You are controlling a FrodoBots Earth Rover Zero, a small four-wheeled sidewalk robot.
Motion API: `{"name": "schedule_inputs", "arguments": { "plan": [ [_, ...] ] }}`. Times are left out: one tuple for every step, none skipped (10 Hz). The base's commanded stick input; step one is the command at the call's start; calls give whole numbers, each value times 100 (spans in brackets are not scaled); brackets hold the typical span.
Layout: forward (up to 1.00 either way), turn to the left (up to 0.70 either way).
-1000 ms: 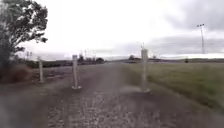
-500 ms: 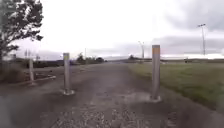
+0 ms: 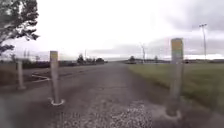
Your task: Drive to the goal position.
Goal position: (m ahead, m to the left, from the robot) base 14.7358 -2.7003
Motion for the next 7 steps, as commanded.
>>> {"name": "schedule_inputs", "arguments": {
  "plan": [
    [100, 0],
    [100, 0],
    [100, 0],
    [100, 0],
    [100, 0],
    [100, 0],
    [100, 0]
  ]
}}
